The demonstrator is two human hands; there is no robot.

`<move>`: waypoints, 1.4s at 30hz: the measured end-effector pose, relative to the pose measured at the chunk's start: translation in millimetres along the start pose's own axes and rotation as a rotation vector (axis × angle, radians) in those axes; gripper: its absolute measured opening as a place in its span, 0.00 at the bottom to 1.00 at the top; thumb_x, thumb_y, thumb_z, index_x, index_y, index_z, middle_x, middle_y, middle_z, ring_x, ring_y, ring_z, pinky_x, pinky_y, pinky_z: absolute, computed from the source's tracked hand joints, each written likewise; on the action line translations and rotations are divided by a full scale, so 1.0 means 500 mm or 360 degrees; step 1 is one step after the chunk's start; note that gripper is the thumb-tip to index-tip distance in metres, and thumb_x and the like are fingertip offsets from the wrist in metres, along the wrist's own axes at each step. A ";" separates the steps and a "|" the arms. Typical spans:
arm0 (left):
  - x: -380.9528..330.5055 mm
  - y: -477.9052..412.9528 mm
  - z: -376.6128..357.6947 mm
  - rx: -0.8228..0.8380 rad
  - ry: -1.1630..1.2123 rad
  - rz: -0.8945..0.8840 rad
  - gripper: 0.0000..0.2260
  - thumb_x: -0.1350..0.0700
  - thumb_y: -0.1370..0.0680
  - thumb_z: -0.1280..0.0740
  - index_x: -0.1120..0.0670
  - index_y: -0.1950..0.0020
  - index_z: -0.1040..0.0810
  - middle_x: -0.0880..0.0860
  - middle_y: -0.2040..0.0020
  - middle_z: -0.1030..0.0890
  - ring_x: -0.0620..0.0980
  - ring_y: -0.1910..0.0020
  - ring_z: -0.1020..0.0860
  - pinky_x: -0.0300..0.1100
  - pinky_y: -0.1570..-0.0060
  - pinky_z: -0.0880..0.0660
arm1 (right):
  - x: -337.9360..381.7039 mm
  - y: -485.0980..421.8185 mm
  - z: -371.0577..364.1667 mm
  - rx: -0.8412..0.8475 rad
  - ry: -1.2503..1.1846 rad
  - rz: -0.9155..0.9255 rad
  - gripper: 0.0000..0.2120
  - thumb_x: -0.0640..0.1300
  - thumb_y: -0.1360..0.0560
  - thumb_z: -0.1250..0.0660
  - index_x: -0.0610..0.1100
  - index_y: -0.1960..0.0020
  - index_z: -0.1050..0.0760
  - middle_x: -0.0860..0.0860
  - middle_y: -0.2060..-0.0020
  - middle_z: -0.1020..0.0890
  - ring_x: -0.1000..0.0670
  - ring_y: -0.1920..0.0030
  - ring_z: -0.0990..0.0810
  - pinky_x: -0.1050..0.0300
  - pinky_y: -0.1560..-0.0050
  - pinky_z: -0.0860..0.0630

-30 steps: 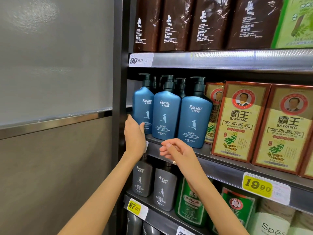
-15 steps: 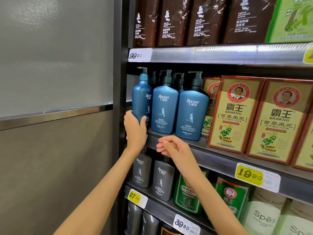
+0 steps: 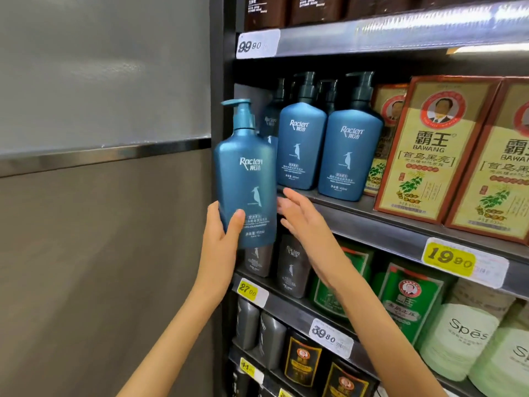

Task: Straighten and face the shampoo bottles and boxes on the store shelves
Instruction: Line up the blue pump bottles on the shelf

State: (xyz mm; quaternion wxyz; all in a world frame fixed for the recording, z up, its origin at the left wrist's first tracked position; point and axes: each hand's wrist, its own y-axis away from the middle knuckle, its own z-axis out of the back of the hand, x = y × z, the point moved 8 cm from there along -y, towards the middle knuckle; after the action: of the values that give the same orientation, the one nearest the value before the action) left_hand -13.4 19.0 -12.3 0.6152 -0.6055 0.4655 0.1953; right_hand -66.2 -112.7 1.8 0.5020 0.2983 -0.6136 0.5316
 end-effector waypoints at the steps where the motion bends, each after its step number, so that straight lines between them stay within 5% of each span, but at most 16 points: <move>1: 0.009 0.026 0.001 0.0058 0.0044 0.0060 0.06 0.54 0.22 0.39 0.49 0.46 0.28 0.40 0.52 0.19 0.35 0.52 0.22 0.28 0.55 0.28 | -0.011 0.002 -0.012 0.0087 -0.0102 -0.0053 0.24 0.52 0.23 0.40 0.44 0.29 0.35 0.50 0.35 0.25 0.53 0.35 0.26 0.55 0.32 0.32; 4: 0.034 0.095 0.000 0.0182 0.0058 0.0179 0.14 0.49 0.26 0.39 0.53 0.42 0.28 0.45 0.48 0.19 0.38 0.50 0.21 0.28 0.55 0.27 | -0.037 0.011 -0.036 0.0191 -0.0363 -0.0105 0.26 0.55 0.28 0.38 0.42 0.34 0.30 0.47 0.40 0.20 0.49 0.39 0.22 0.51 0.35 0.28; 8: 0.052 0.130 -0.004 0.0324 0.0036 0.0272 0.15 0.48 0.26 0.39 0.51 0.42 0.28 0.39 0.51 0.19 0.35 0.52 0.21 0.25 0.57 0.28 | -0.076 0.019 -0.031 0.0130 -0.0575 -0.0145 0.15 0.46 0.27 0.36 0.44 0.42 0.27 0.50 0.50 0.17 0.53 0.50 0.19 0.58 0.47 0.23; 12: 0.071 0.129 0.000 0.0325 -0.0021 0.0387 0.17 0.47 0.27 0.40 0.50 0.41 0.29 0.42 0.50 0.19 0.33 0.53 0.22 0.24 0.57 0.29 | -0.092 0.026 -0.021 0.0119 -0.0545 -0.0216 0.11 0.37 0.21 0.41 0.39 0.40 0.28 0.47 0.50 0.18 0.53 0.53 0.19 0.60 0.52 0.21; 16: 0.078 0.151 0.011 0.0232 -0.0541 0.0268 0.27 0.42 0.23 0.41 0.43 0.28 0.50 0.43 0.32 0.41 0.32 0.35 0.37 0.22 0.41 0.40 | -0.112 0.038 -0.010 -0.0035 -0.0394 -0.0226 0.07 0.36 0.23 0.37 0.42 0.45 0.30 0.42 0.45 0.21 0.49 0.48 0.21 0.52 0.46 0.23; 19: 0.058 0.189 -0.027 0.0334 -0.1065 -0.0027 0.40 0.39 0.28 0.37 0.39 0.30 0.65 0.38 0.30 0.53 0.38 0.28 0.52 0.34 0.30 0.51 | -0.110 0.045 -0.017 -0.0056 -0.0351 -0.0226 0.08 0.38 0.24 0.34 0.45 0.49 0.31 0.46 0.47 0.21 0.51 0.49 0.21 0.54 0.47 0.23; 23: 0.045 0.178 -0.038 0.0067 -0.1298 -0.0113 0.47 0.47 0.31 0.28 0.52 0.25 0.59 0.53 0.27 0.47 0.49 0.27 0.44 0.47 0.29 0.42 | -0.097 0.054 -0.026 -0.0092 -0.0370 -0.0277 0.18 0.39 0.27 0.30 0.43 0.42 0.33 0.45 0.43 0.22 0.50 0.45 0.20 0.55 0.47 0.22; 25: 0.049 0.168 -0.036 0.0135 -0.0976 -0.0076 0.41 0.51 0.28 0.29 0.46 0.26 0.54 0.48 0.29 0.41 0.43 0.30 0.38 0.39 0.32 0.37 | -0.092 0.050 -0.024 -0.0039 -0.0297 -0.0260 0.26 0.47 0.30 0.27 0.42 0.37 0.33 0.45 0.42 0.22 0.49 0.43 0.21 0.55 0.45 0.23; 28: 0.077 0.170 -0.029 0.0433 -0.0229 0.0187 0.25 0.46 0.27 0.33 0.38 0.33 0.36 0.39 0.36 0.27 0.36 0.39 0.28 0.26 0.45 0.31 | -0.098 0.047 -0.023 0.0234 -0.0225 -0.0354 0.34 0.65 0.33 0.37 0.46 0.34 0.29 0.48 0.39 0.21 0.50 0.39 0.23 0.52 0.37 0.27; 31: 0.112 0.185 -0.034 0.0623 0.0301 0.0509 0.26 0.42 0.30 0.31 0.51 0.36 0.29 0.47 0.43 0.19 0.44 0.45 0.20 0.33 0.51 0.25 | -0.121 0.055 -0.019 0.0322 -0.0686 -0.0503 0.21 0.58 0.27 0.38 0.46 0.44 0.20 0.48 0.47 0.16 0.51 0.46 0.18 0.56 0.45 0.22; 35: 0.129 0.190 -0.026 0.0698 0.0342 0.0619 0.27 0.40 0.30 0.31 0.55 0.38 0.29 0.49 0.44 0.18 0.45 0.46 0.20 0.35 0.51 0.24 | -0.113 0.056 -0.016 0.0328 -0.0826 -0.0367 0.12 0.48 0.27 0.35 0.43 0.53 0.17 0.49 0.57 0.15 0.53 0.56 0.16 0.60 0.56 0.20; 38: 0.122 0.180 0.004 0.0560 -0.0036 0.0532 0.16 0.45 0.25 0.40 0.46 0.38 0.31 0.44 0.41 0.22 0.41 0.41 0.24 0.27 0.49 0.29 | -0.107 0.053 -0.012 0.0175 -0.0710 -0.0316 0.13 0.41 0.24 0.39 0.36 0.42 0.25 0.45 0.52 0.16 0.49 0.52 0.17 0.54 0.49 0.20; 40: 0.092 0.174 0.008 0.0488 -0.0625 0.0276 0.24 0.39 0.24 0.41 0.41 0.30 0.43 0.38 0.35 0.35 0.28 0.38 0.34 0.20 0.46 0.37 | -0.106 0.054 -0.011 0.0058 -0.0581 -0.0289 0.14 0.37 0.21 0.41 0.34 0.37 0.31 0.40 0.44 0.20 0.44 0.43 0.21 0.48 0.40 0.24; 42: 0.076 0.181 -0.005 0.0420 -0.1000 0.0155 0.40 0.32 0.30 0.39 0.42 0.25 0.56 0.32 0.37 0.44 0.24 0.40 0.39 0.24 0.44 0.37 | -0.097 0.059 -0.024 0.0018 -0.0482 -0.0260 0.14 0.35 0.22 0.40 0.36 0.36 0.32 0.40 0.41 0.22 0.45 0.41 0.22 0.49 0.40 0.25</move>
State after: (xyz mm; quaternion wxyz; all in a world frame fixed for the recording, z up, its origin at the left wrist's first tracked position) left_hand -68.3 21.8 -93.4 0.7916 -0.4079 0.3030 0.3395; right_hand -73.9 -101.9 -54.8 0.4437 0.4266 -0.6528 0.4416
